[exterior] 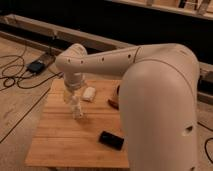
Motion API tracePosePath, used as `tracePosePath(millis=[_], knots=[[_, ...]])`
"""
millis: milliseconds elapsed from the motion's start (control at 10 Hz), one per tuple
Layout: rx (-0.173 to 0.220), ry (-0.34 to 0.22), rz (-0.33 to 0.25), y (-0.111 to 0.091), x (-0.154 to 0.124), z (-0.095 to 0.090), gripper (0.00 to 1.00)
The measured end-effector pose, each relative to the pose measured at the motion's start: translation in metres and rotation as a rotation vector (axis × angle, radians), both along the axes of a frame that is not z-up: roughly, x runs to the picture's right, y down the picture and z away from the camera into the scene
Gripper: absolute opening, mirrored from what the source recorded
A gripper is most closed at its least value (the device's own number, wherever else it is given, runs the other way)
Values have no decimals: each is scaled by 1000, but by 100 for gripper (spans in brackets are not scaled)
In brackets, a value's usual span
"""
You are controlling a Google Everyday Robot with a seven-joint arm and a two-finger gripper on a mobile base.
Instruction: Knock the bottle over
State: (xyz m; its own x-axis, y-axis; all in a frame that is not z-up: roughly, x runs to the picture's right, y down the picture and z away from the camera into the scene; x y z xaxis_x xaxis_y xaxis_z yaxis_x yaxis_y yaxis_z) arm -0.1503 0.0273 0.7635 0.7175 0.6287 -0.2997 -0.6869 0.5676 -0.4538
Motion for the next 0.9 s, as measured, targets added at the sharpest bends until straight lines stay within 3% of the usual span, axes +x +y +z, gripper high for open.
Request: tracePosePath(millis=[400,900], knots=[[12,47,35,-22,16,22,80],[16,135,78,-42,61,51,80]])
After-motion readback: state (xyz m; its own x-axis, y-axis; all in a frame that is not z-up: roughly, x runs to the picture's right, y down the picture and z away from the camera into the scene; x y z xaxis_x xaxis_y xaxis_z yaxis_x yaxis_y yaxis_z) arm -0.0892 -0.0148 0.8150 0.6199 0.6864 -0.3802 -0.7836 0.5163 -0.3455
